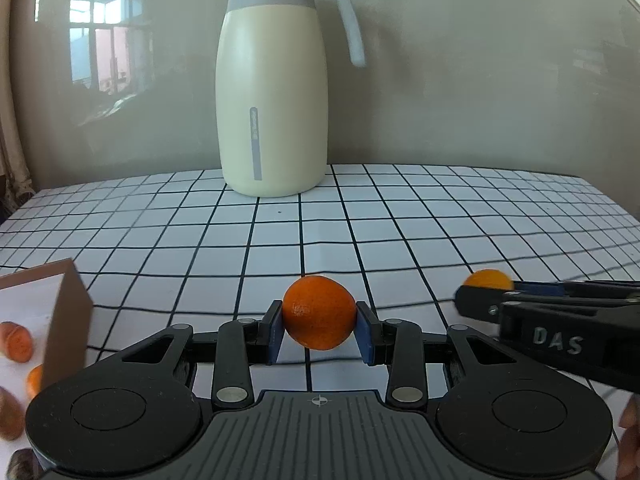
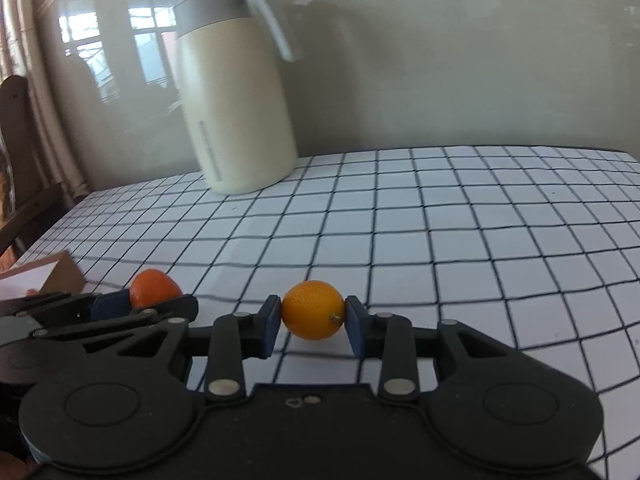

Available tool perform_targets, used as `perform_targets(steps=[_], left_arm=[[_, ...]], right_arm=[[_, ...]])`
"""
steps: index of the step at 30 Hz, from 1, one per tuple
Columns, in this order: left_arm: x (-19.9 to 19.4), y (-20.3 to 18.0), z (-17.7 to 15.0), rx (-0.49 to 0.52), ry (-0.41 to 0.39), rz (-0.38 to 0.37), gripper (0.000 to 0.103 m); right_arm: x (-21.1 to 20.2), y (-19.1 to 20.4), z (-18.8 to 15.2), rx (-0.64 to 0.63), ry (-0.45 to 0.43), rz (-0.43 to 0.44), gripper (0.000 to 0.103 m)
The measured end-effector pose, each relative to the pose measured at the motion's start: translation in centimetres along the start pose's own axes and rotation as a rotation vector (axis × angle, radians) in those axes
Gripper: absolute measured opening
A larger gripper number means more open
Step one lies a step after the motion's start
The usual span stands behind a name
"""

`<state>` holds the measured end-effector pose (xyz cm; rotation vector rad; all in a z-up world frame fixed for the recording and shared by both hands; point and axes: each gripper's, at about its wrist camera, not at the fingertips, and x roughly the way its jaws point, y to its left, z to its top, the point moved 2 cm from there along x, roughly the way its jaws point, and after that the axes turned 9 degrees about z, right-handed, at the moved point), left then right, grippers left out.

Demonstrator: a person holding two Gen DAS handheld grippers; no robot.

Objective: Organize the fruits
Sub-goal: 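Carry the orange and kumquat over the cardboard tray with both grippers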

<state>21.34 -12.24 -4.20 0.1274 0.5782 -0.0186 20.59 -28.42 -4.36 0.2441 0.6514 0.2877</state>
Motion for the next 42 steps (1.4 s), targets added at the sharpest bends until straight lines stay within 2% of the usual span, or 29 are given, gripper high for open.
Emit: perform_targets(steps=[11,20,27,33,42], left_arm=[[-5.4,3.1,-2.6,0.036,-0.003,-0.018,0.037],[-10.5,7.3,-4.2,0.013,-0.048,0.009,0.037],[-13.4,12.6,-5.2,-0.092,-0.071,0.088,0.037],[-14.6,17.7,-5.7,-0.169,-0.103,0.2,0.037],[-14.8,24.0,-6.5,-0.263,-0.11,0.334,0.037]], right_arm=[[-2.8,3.9,-2.5,-0.052,0.033,0.073,0.026],[-5.9,8.1,-2.9,-0.086,-0.021,0.143,0.026],[-6.5,13.3,-2.7,-0.156,-0.06,0.25,0.026],[-6.2,17.3,-2.2,-0.196,-0.104,0.32,0.026],[-4.7,22.0,-1.7,-0.246,-0.175,0.363,0.026]])
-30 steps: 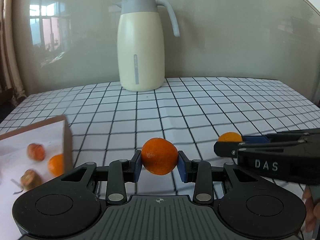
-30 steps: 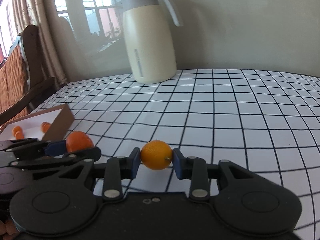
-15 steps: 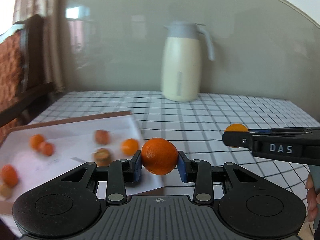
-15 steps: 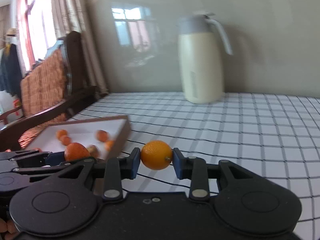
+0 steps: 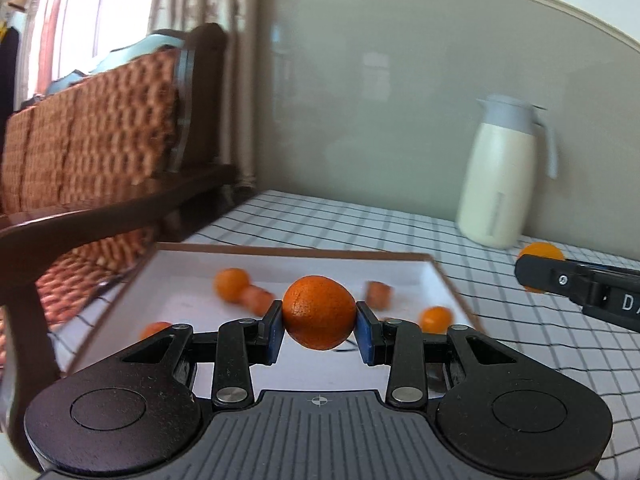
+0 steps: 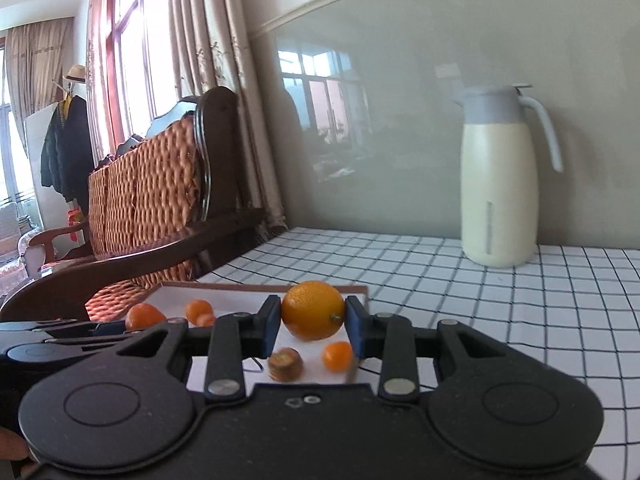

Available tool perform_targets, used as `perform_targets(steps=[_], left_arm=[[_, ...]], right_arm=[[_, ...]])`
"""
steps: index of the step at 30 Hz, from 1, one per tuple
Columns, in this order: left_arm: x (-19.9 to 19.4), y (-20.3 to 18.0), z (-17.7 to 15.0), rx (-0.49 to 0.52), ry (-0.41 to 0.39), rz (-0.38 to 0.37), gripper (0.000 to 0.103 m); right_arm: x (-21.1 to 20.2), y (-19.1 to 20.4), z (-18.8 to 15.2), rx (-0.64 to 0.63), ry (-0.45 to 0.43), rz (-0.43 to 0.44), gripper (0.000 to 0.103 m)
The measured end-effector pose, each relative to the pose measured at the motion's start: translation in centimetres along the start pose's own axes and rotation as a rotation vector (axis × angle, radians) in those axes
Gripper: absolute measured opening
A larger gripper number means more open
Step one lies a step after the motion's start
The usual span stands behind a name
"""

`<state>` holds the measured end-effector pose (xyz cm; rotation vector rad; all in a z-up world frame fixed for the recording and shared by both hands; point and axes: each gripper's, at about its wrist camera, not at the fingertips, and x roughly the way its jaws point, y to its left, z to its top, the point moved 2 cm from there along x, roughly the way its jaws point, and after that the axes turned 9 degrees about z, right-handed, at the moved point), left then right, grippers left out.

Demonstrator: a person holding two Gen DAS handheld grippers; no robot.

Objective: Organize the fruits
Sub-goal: 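Carry the orange and kumquat over the cardboard tray with both grippers, then open both grippers to drop the orange and kumquat into the tray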

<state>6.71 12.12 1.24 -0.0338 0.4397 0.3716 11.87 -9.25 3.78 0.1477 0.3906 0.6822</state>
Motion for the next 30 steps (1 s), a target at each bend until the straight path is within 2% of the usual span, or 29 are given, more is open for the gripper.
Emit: perform_targets(steps=[15,30], left_arm=[[3.3,5.0,1.0,-0.035,-0.004,0.121,0.037],[6.5,6.3,1.5,-0.077,0.016,0.16,0.037]], right_arm=[[4.1,1.5,0.0,0.006,-0.03,-0.02,0.026],[7.2,-0.1,-0.2,0.053,0.014,-0.083,0.026]])
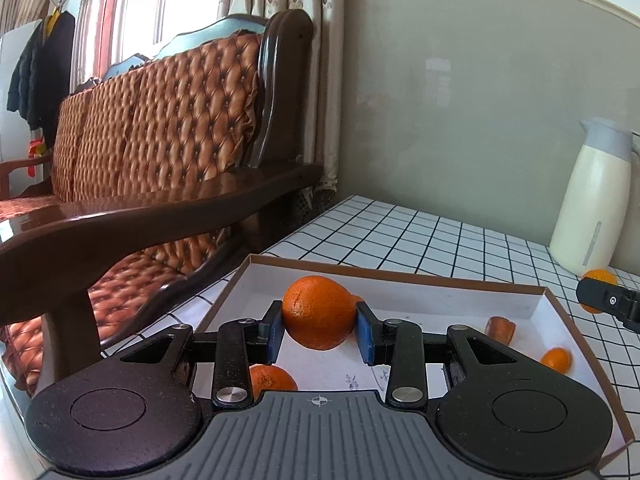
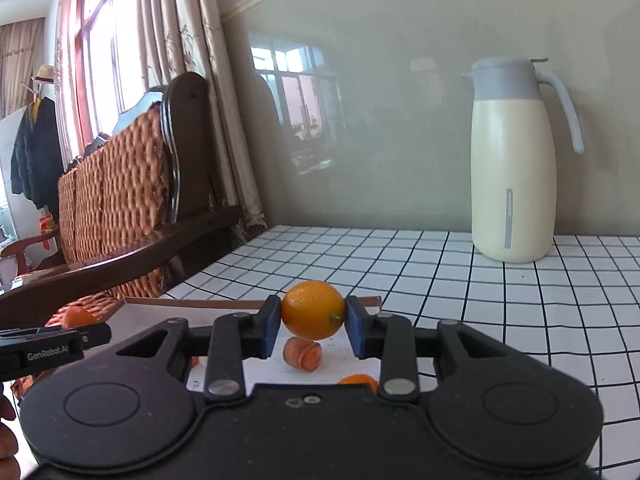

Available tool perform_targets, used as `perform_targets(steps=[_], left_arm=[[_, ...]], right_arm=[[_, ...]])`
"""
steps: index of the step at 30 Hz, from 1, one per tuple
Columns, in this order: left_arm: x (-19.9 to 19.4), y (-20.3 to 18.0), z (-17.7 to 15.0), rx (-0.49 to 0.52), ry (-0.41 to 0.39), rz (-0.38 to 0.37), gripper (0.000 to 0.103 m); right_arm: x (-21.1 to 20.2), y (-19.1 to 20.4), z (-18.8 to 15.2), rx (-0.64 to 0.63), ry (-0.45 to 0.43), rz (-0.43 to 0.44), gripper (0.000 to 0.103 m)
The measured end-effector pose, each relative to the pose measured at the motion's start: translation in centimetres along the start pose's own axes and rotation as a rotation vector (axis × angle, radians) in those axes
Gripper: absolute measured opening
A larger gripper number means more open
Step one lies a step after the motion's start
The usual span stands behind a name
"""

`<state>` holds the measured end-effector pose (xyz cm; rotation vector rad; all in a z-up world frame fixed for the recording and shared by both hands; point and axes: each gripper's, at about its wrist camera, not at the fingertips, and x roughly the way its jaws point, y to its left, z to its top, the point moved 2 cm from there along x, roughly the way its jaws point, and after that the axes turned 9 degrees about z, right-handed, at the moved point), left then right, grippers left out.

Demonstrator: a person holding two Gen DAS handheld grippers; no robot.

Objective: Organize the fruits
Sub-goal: 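Open both grippers to drop the orange and kumquat into the tray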

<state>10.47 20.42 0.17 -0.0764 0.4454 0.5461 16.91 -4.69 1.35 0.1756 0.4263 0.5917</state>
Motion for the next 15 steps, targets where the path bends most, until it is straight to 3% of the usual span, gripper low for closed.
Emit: perform_targets(steps=[7,8,9,10,11,12,15], left_arm=[[1.7,0.0,0.4,-0.009,0.023,0.014,0.037],[1.9,-0.1,0.4,-0.01,0.023,0.021,0.037],[2.3,-0.1,0.4,-0.009,0.023,0.031,0.037],[2.7,-0.2,0.5,-0.006,0.032,0.036,0.044],[3.1,-0.2,0.5,-0.009,0.04,0.04,0.08],[3.2,-0.1,0.7,-0.014,0.041,0.058,0.1],[1.6,0.1,1.5,-0.015,-0.052,0.079,0.103]], right_arm=[[1.5,-0.3,-0.1,0.004,0.022,-0.039,0.029],[1.7,-0.3,-0.1,-0.003,0.021,-0.06,0.036],[1.6,-0.4,0.1,-0.002,0.005,-0.085,0.056],[1.2,-0.4,0.3,0.001,-0.027,-0.085,0.067],[0.6,-0.4,0.6,-0.002,-0.063,-0.087,0.078],[-0.1,-0.2,1.0,-0.015,-0.099,-0.108,0.079],[-1.9,0.1,1.5,-0.051,-0.173,-0.124,0.093]])
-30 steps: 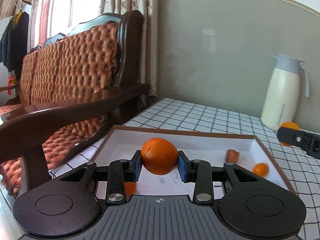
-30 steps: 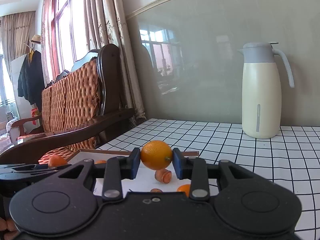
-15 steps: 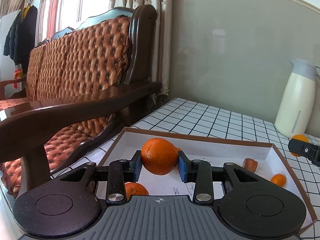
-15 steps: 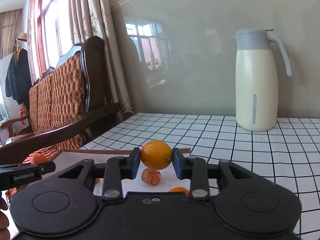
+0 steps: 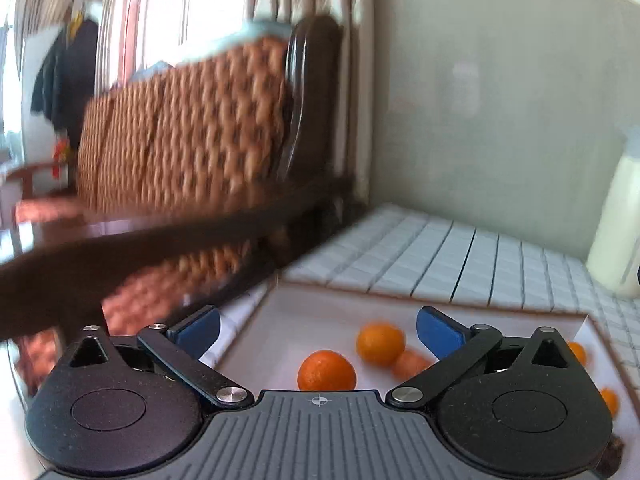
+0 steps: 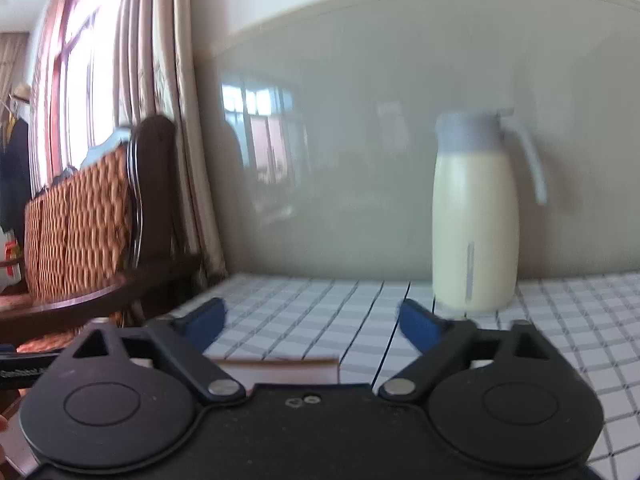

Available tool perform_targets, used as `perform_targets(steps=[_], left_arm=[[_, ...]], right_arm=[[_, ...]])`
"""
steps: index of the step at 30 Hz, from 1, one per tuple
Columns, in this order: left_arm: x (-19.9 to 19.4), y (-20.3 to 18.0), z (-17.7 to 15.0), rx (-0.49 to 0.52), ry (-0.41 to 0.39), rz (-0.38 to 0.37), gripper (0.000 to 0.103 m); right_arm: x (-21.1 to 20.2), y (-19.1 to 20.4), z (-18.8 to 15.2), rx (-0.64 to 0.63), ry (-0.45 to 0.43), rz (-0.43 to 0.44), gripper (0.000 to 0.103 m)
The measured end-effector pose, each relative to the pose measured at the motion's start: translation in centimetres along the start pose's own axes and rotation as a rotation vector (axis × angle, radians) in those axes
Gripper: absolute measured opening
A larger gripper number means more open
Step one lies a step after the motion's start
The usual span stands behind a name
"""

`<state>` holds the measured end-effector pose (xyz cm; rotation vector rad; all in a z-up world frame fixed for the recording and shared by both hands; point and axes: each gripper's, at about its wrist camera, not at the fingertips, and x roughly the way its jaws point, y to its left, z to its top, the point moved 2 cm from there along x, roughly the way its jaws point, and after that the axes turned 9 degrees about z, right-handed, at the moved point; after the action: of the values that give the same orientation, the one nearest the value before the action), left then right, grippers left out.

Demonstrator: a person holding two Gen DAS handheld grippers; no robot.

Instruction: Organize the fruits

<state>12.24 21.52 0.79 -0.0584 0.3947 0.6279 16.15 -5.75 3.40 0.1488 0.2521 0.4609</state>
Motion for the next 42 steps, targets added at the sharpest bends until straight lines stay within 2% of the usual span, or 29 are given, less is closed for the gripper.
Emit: perform_targets(steps=[3,9,25,34,40,42], left_arm=[[-1.3,0.2,0.6,0.01,-0.057,0.013,0.103],[-2.6,0.2,0.4,0.038,-0.086,0.013,0.103],[-4.4,0.7,0.2,0.041,-0.11,0.008,0.103],[-6.7,2.8,-0.5,-0.012,-0.098,0.002,0.103],[-9.4,3.4,-1.8,0.043,-0.106,-0.004,0.103],[-10.4,3.6,-2.2,0.065,-0.109,-0.008,0.103]], right_arm=[[-0.7,-0.2,0.4,-0.002,-0.015,0.009,0.094],[-0.6,-0.5,0.4,0.01,0.01,0.027,0.097],[-0.7,-0.5,-0.6,0.005,0.084,0.045,0.097],[-2.8,-3.0,-0.5,0.018,0.115,0.04,0.097],[-5.4,-6.2,-0.5,0.034,0.113,0.001,0.097],[-6.0,-8.0,-0.6,0.007,0.119,-0.046,0.097]])
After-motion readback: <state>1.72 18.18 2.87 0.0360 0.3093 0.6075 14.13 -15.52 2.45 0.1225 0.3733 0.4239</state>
